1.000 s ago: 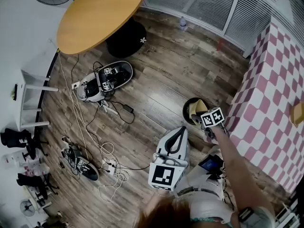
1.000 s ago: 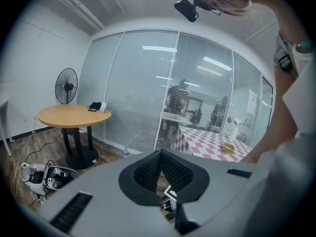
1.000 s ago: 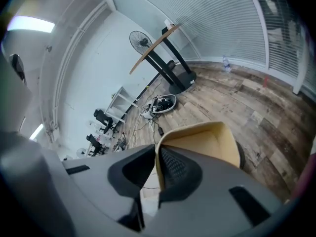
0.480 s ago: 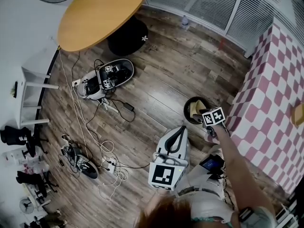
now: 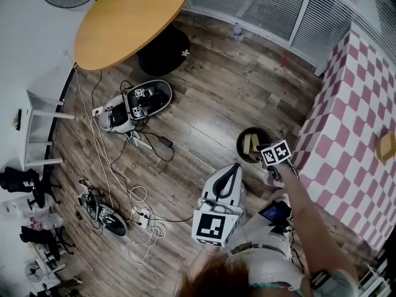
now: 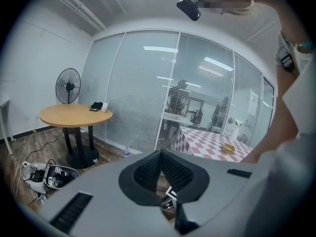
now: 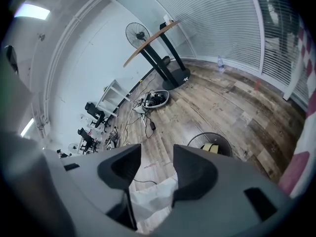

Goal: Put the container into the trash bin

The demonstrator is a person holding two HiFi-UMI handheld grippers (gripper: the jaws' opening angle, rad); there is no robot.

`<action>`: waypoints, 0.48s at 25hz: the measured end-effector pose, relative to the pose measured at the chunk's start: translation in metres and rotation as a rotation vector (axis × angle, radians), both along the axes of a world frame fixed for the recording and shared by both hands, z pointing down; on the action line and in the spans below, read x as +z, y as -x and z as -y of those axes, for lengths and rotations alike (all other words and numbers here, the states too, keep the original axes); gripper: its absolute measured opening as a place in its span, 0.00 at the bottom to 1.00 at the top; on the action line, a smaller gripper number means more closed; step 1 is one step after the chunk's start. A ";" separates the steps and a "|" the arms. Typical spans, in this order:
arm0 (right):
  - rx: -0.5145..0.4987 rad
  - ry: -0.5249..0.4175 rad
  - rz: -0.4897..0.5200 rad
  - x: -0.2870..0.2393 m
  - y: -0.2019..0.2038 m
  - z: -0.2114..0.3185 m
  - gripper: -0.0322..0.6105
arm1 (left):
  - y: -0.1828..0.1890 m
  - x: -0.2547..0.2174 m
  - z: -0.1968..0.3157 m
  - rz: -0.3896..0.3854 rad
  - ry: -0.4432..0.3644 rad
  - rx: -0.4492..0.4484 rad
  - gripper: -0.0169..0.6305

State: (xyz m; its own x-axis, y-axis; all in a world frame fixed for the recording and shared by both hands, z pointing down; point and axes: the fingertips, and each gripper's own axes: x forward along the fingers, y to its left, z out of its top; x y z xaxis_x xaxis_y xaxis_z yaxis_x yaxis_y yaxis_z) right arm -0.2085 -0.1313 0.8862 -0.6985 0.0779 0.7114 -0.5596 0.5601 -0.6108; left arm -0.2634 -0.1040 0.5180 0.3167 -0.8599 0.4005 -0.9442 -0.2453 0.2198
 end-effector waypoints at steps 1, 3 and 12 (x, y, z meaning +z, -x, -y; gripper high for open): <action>-0.003 -0.001 0.003 -0.003 -0.001 -0.001 0.35 | 0.000 0.000 -0.001 0.003 -0.002 -0.001 0.04; -0.007 -0.010 0.013 -0.010 -0.001 -0.001 0.31 | -0.002 -0.001 -0.001 0.005 -0.012 -0.001 0.04; -0.023 -0.028 0.043 -0.032 -0.008 -0.002 0.19 | -0.017 -0.004 -0.004 0.007 -0.021 0.011 0.04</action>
